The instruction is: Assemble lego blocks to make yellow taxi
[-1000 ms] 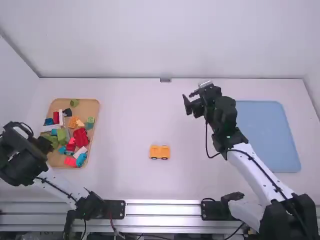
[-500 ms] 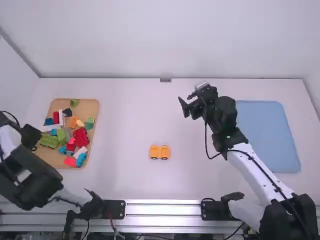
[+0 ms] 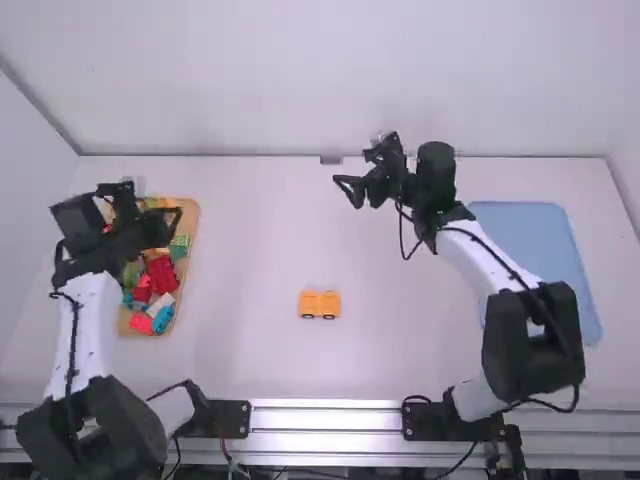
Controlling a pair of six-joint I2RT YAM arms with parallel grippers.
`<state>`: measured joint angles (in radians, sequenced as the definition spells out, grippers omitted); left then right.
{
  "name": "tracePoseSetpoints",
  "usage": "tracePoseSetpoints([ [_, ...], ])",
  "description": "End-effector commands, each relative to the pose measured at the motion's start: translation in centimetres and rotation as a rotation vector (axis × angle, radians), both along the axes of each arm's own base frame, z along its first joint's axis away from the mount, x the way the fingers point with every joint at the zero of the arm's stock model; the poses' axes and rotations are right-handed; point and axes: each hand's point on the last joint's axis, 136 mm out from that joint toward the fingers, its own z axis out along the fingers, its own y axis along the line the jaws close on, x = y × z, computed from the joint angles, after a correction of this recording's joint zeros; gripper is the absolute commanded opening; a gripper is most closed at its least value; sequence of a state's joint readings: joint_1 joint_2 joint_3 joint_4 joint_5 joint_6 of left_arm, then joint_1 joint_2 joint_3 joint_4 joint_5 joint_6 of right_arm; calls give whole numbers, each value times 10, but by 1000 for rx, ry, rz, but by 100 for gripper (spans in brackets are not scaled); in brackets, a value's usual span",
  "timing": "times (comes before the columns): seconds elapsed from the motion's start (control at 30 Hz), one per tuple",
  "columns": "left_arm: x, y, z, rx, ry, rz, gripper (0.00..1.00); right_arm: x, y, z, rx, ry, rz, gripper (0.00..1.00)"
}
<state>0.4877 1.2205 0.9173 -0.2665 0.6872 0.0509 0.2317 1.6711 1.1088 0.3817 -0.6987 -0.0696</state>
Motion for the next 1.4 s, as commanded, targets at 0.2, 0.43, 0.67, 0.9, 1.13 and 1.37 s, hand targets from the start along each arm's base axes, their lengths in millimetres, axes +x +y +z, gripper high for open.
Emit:
tracePoseSetpoints([
  [0.2,-3,-147,15,-119,-273,-622,11,-52,47,21,189,51,646,99],
  [0.43,6,-209,6,-187,-376,-865,10,-68,57,25,244,109,848,99],
  [0.67,16,-231,7,-277,-470,-971,9,-81,74,25,241,105,894,100],
  [0.9,12,-236,10,-303,-504,-1023,6,-81,91,21,231,153,856,90],
  [1.13,12,-236,10,-301,-506,-1021,6,-80,107,18,212,151,816,85],
  [1.37,12,-235,10,-301,-507,-1021,6,-79,111,16,204,139,804,68],
])
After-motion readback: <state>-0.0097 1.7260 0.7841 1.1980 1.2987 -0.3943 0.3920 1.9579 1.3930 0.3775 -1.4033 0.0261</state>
